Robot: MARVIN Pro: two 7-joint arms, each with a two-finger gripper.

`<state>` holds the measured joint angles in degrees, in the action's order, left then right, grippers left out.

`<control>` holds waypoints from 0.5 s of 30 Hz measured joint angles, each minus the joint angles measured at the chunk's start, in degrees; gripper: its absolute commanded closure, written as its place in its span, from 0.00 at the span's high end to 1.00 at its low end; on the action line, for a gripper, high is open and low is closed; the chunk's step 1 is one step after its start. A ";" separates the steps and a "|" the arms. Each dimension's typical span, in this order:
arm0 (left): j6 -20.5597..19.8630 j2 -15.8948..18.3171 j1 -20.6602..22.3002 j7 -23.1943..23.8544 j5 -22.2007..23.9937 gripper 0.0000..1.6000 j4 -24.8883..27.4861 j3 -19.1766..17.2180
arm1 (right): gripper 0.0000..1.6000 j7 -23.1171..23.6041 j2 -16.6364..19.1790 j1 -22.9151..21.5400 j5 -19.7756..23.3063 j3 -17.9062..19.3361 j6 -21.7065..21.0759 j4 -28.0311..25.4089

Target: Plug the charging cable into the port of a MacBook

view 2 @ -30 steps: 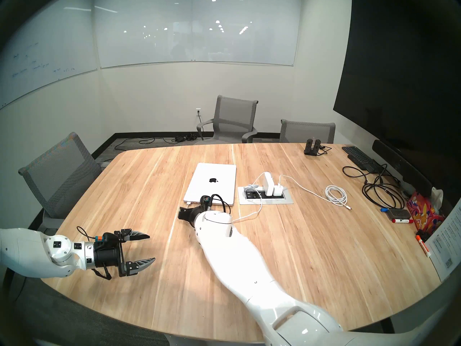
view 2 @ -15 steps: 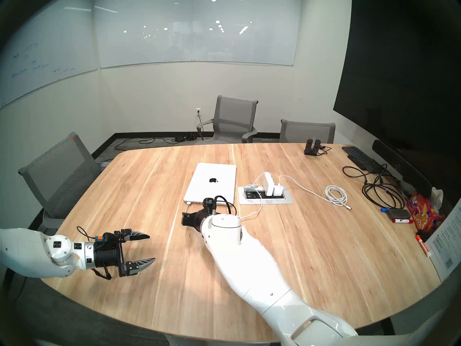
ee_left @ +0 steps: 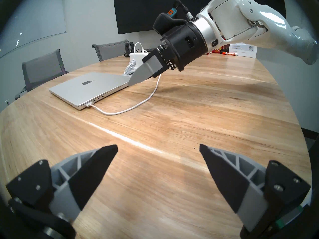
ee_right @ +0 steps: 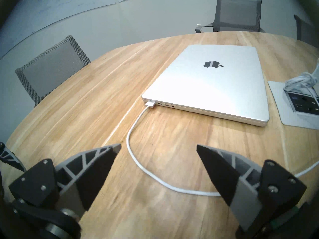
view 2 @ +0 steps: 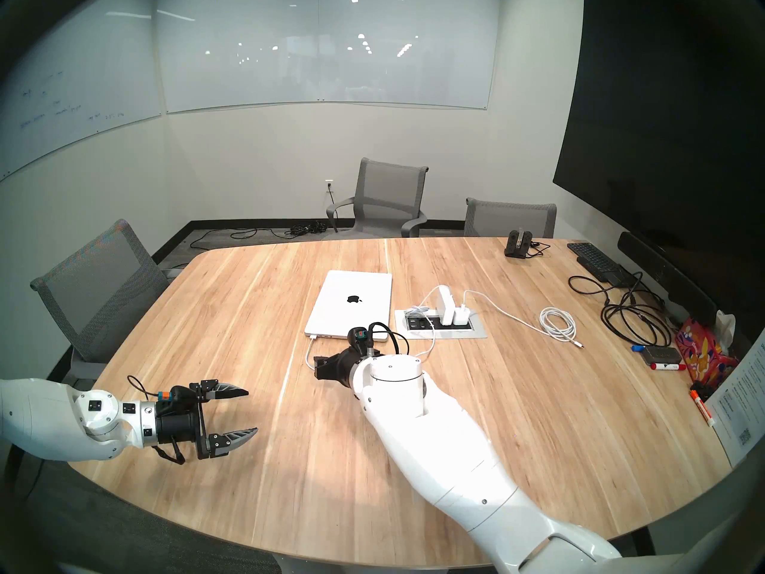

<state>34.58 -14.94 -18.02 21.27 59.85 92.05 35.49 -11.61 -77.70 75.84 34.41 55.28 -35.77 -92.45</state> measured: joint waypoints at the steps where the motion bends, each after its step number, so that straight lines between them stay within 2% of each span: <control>1: 0.00 0.00 0.00 0.00 0.00 1.00 0.00 0.00 | 1.00 0.23 0.53 0.26 -0.08 0.11 -0.29 -0.74; 15: 0.00 0.00 0.00 0.00 0.00 1.00 0.00 0.00 | 1.00 3.75 7.78 4.14 -1.31 1.67 -2.96 -9.62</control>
<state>34.58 -14.94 -18.02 21.27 59.85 92.05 35.49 -7.86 -69.92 79.98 33.10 56.95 -38.72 -102.07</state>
